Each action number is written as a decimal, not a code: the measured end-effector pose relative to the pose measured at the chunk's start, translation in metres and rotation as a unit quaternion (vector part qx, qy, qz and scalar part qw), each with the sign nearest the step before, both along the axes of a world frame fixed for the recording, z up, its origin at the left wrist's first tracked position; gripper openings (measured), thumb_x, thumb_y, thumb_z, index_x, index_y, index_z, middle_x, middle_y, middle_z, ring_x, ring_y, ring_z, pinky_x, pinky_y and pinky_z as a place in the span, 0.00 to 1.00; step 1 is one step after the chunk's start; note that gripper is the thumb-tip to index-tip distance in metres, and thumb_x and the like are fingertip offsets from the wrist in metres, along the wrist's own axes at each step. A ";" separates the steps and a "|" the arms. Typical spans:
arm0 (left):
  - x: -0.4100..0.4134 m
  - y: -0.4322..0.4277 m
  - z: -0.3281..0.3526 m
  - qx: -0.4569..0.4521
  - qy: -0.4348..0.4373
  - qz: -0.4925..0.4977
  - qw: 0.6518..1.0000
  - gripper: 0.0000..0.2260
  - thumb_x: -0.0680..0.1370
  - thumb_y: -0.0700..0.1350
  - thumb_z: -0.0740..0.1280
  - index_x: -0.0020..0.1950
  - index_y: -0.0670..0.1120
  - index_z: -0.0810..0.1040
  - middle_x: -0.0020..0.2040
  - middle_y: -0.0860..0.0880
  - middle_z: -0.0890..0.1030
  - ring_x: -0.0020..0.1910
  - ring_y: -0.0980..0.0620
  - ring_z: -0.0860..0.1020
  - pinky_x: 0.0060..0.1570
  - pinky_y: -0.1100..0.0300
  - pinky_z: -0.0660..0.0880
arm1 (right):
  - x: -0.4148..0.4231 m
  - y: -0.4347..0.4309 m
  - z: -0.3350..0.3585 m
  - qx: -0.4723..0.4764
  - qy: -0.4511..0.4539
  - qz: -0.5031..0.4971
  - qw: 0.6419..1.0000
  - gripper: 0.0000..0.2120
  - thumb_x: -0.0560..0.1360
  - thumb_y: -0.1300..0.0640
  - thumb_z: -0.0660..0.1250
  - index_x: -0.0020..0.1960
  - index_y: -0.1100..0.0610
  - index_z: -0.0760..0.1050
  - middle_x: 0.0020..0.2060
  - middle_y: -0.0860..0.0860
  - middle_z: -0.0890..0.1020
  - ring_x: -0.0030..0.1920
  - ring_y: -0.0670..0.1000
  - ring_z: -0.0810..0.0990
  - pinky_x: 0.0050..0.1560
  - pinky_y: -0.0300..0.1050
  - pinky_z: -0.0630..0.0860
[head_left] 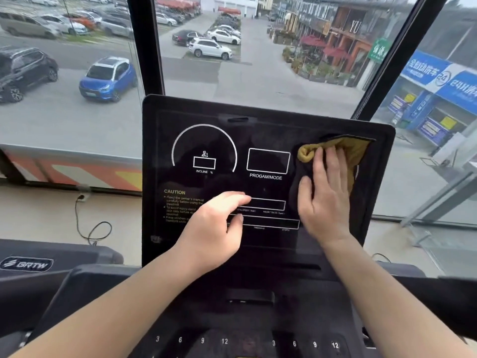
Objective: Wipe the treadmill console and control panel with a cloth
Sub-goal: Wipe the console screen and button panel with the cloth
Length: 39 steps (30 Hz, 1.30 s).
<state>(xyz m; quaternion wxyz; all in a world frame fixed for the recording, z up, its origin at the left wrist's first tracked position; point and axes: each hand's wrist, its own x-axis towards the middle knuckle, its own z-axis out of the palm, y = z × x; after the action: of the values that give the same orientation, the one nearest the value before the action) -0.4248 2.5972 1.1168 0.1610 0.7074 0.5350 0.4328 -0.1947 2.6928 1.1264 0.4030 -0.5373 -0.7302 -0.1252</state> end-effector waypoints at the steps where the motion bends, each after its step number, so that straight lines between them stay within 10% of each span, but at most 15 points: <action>1: -0.003 0.002 0.001 0.006 -0.001 0.000 1.000 0.17 0.79 0.36 0.69 0.67 0.46 0.81 0.64 0.56 0.81 0.58 0.71 0.74 0.63 0.70 0.71 | 0.004 0.008 0.006 -0.017 -0.007 -0.020 1.000 0.28 0.83 0.52 0.57 0.81 0.59 0.60 0.81 0.59 0.61 0.81 0.63 0.57 0.81 0.59 0.52; 9: -0.046 0.006 0.007 0.059 -0.003 0.049 0.997 0.16 0.78 0.33 0.69 0.64 0.44 0.82 0.57 0.54 0.84 0.57 0.60 0.81 0.60 0.64 0.77 | -0.051 0.034 0.041 -0.028 -0.019 -0.146 0.989 0.31 0.83 0.45 0.52 0.83 0.53 0.55 0.81 0.61 0.59 0.70 0.72 0.69 0.76 0.69 0.53; 15: -0.103 -0.023 -0.005 0.026 0.014 0.107 0.994 0.12 0.77 0.37 0.72 0.59 0.47 0.85 0.48 0.60 0.84 0.43 0.65 0.80 0.48 0.71 0.77 | -0.177 0.013 0.039 -0.027 -0.081 -0.039 0.996 0.29 0.84 0.43 0.53 0.83 0.48 0.56 0.82 0.57 0.61 0.72 0.69 0.68 0.77 0.71 0.52; 18: -0.131 -0.037 -0.016 -0.008 -0.007 0.159 0.987 0.11 0.78 0.39 0.71 0.58 0.49 0.86 0.47 0.59 0.86 0.40 0.60 0.82 0.46 0.59 0.81 | -0.210 0.009 0.036 -0.018 -0.133 -0.001 0.991 0.29 0.84 0.43 0.53 0.83 0.47 0.55 0.82 0.56 0.61 0.75 0.67 0.65 0.79 0.70 0.48; 27: -0.160 -0.088 -0.055 -0.122 -0.051 0.198 0.971 0.12 0.78 0.38 0.69 0.56 0.50 0.86 0.46 0.55 0.87 0.46 0.56 0.84 0.54 0.52 0.81 | -0.247 -0.103 -0.098 -0.156 -0.188 0.118 0.962 0.30 0.84 0.43 0.56 0.83 0.49 0.55 0.81 0.54 0.62 0.78 0.61 0.54 0.80 0.64 0.42; 39: -0.136 -0.160 -0.112 -0.235 -0.078 0.201 0.948 0.11 0.78 0.39 0.68 0.53 0.52 0.87 0.45 0.59 0.86 0.48 0.62 0.83 0.56 0.56 0.80 | -0.220 -0.206 -0.155 -0.450 -0.247 0.267 0.815 0.29 0.84 0.40 0.43 0.84 0.42 0.45 0.84 0.45 0.45 0.82 0.56 0.50 0.81 0.58 0.34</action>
<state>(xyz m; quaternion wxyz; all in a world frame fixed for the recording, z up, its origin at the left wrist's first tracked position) -0.5609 2.4369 1.0046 0.2737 0.4915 0.7383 0.3720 -0.4146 2.4872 0.9714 -0.0602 -0.3933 -0.8951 0.2014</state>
